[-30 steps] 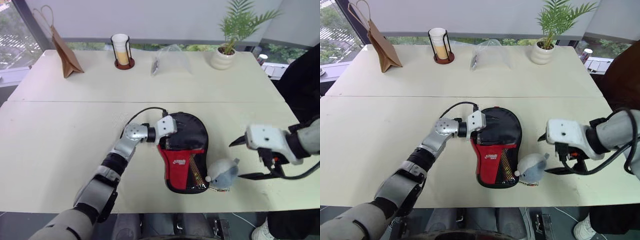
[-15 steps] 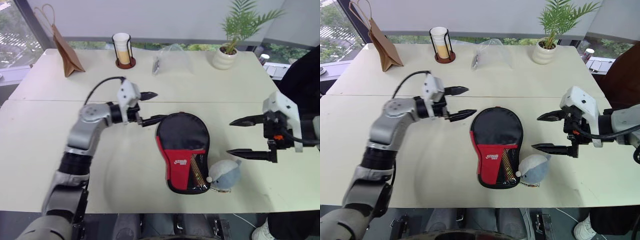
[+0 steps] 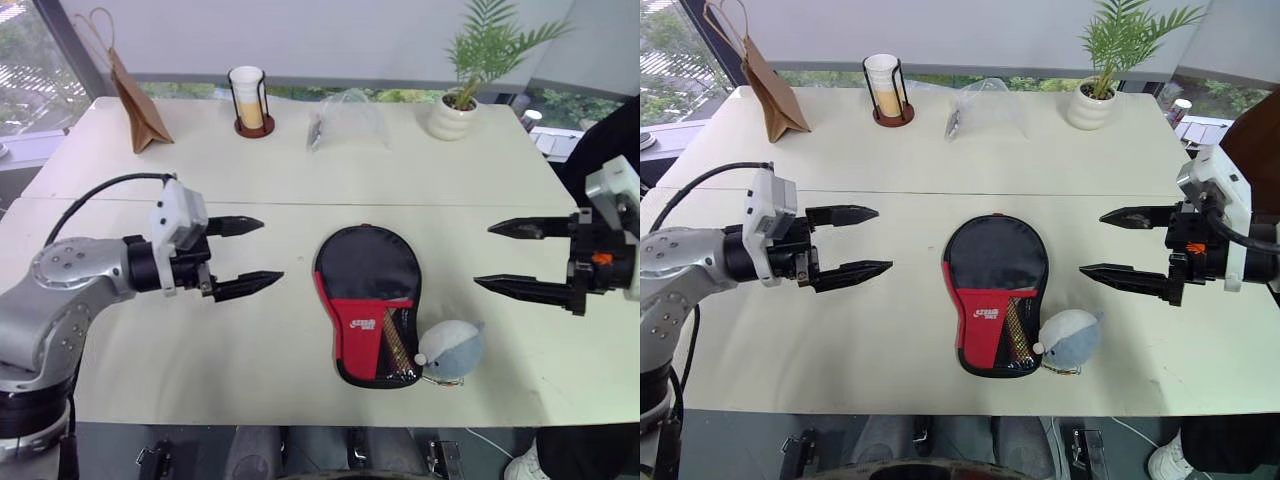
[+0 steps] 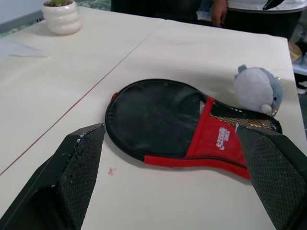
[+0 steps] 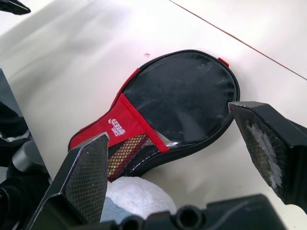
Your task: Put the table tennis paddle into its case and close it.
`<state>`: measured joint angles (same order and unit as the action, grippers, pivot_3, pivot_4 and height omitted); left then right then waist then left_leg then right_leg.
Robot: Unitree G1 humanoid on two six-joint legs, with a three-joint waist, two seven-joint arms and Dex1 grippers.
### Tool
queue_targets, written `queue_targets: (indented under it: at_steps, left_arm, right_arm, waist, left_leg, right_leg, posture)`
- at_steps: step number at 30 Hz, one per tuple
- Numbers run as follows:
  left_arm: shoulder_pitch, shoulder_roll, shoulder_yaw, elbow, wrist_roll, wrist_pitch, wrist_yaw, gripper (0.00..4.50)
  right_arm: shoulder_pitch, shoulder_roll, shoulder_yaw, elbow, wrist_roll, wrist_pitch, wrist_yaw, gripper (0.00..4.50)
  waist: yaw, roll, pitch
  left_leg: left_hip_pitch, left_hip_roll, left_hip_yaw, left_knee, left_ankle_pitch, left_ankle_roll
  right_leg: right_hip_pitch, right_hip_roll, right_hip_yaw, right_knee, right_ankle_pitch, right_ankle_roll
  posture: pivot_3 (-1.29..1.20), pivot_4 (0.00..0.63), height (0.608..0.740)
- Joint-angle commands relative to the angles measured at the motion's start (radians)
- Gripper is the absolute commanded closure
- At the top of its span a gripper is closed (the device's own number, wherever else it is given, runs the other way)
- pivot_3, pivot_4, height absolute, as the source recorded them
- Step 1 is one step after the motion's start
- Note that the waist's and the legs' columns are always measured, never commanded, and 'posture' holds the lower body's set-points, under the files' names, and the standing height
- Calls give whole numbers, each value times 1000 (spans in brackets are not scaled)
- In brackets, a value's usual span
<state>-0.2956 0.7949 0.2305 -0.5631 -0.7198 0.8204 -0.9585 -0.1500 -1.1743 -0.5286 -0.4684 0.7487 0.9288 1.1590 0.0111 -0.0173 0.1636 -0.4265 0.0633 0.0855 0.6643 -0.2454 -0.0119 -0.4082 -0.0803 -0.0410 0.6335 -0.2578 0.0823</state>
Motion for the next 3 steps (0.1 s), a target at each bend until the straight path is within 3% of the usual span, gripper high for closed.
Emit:
queue_targets:
  at_steps: [1,3]
  left_arm:
    - [-1,15,31,-38,-44,2,22,0]
    - [0,22,29,-37,-62,9,33,0]
  right_arm:
    - [-24,-23,-24,6,14,-12,-7,54]
    - [-28,-30,-16,12,9,-18,-13,54]
  waist:
    - [0,0,0]
    - [-1,0,0]
  left_leg:
    - [0,0,0,0,0,0]
    - [0,0,0,0,0,0]
  right_leg:
    - [0,0,0,0,0,0]
    - [0,0,0,0,0,0]
  posture:
    - [0,150,734]
    - [0,150,734]
